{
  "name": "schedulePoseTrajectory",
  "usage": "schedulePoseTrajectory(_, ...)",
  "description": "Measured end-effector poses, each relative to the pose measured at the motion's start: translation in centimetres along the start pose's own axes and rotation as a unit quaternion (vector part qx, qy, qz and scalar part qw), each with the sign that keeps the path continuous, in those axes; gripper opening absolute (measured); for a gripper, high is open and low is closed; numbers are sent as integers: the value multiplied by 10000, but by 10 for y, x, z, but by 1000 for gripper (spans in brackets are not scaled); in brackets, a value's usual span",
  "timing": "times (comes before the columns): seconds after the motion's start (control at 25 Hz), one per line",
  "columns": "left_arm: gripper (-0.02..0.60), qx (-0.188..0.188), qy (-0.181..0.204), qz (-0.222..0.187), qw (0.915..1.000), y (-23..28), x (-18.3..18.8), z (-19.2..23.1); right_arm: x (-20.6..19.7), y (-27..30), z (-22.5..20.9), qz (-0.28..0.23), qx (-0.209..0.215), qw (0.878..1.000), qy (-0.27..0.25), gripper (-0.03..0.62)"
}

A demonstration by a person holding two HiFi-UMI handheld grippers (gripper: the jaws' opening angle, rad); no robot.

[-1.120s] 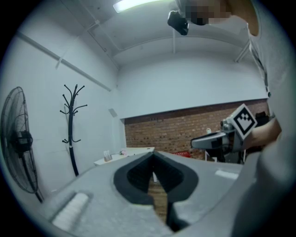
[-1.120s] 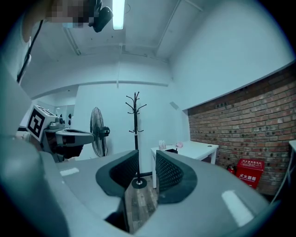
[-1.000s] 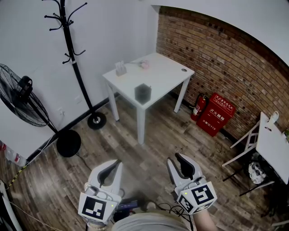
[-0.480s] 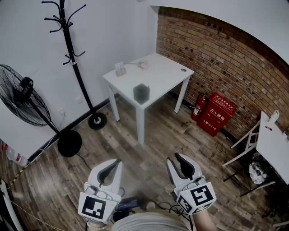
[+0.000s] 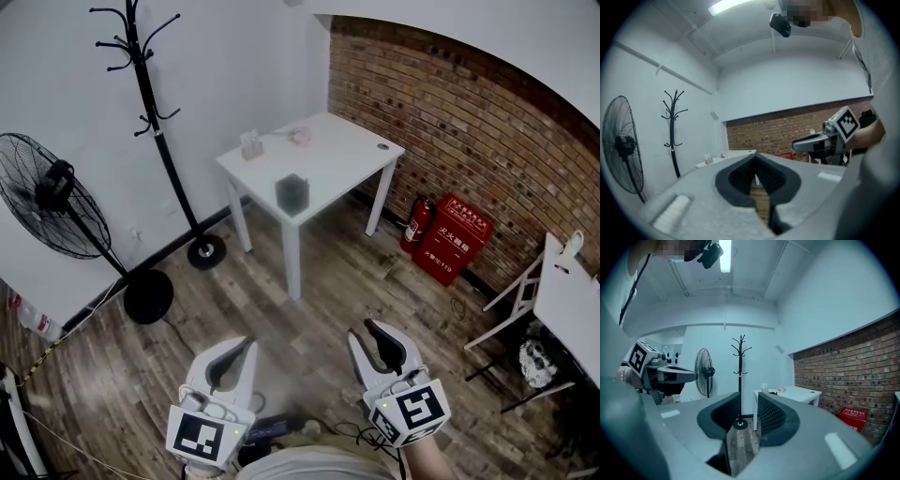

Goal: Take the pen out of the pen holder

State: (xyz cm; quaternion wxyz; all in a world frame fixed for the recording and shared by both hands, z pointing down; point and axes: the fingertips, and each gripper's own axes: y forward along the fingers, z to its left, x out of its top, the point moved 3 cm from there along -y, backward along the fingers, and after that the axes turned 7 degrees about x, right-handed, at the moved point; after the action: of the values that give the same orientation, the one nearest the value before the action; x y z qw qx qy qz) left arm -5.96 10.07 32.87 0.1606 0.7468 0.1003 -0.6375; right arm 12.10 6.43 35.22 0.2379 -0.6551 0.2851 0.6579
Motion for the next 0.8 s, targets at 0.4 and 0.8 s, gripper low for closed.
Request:
schedulePoseTrajectory(0.4, -6, -6, -47, 23, 10000, 2, -3, -23, -12, -15, -7, 32, 37, 9999, 98, 104)
schedulePoseTrajectory(0.8, -6, -69, 23, 113, 9999, 14, -9, -16, -19, -10, -15, 15, -93, 9998, 184, 104)
